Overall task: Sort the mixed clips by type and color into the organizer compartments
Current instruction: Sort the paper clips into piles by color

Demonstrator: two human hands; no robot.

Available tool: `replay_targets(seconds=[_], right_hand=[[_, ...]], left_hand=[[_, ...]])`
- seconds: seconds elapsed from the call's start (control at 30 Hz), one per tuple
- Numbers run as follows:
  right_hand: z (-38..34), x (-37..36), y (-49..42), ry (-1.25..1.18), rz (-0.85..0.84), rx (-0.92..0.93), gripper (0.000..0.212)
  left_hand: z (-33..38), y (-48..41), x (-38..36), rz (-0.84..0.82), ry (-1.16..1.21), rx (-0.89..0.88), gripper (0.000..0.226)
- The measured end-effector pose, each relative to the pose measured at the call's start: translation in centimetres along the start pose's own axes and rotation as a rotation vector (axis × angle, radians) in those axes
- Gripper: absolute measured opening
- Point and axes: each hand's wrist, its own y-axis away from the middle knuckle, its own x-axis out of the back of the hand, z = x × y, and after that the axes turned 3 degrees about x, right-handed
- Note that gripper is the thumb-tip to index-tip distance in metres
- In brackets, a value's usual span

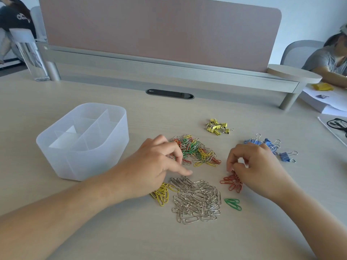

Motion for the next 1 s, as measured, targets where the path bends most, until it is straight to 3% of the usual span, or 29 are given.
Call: replay_targets(seconds=[0.13,0.37,0.63,0.8,1.0], right_hand=[[-0.1,-0.7,0.1,0.000,0.000,0.115,0.048],[0.4,-1.1,-0.2,0.010,0.032,0.077,0.051],[0.3,-1.2,-0.1,-0.022,0.044,0.094,0.050],[0.3,-1.3,0.0,-0.004,0.047,0.100,0.048],[0.2,-1.4,0.0,-0.022,0.033,0.123,0.049]], left_hand=[[-1.2,0.0,1.3,0.073,-0.040,0.015,0.043],[-1.5,0.4,2.2,-0.061,0.008,0.046,0.032],[-0.2,0.4,1.6,-0.154,0.024,-0.104,0.050],[-0.9,0.2,3.0,-0.070,0.071,-0.076,0.054],[-0.2,0.3,2.5,-0.157,0.054,-0.118,0.051]])
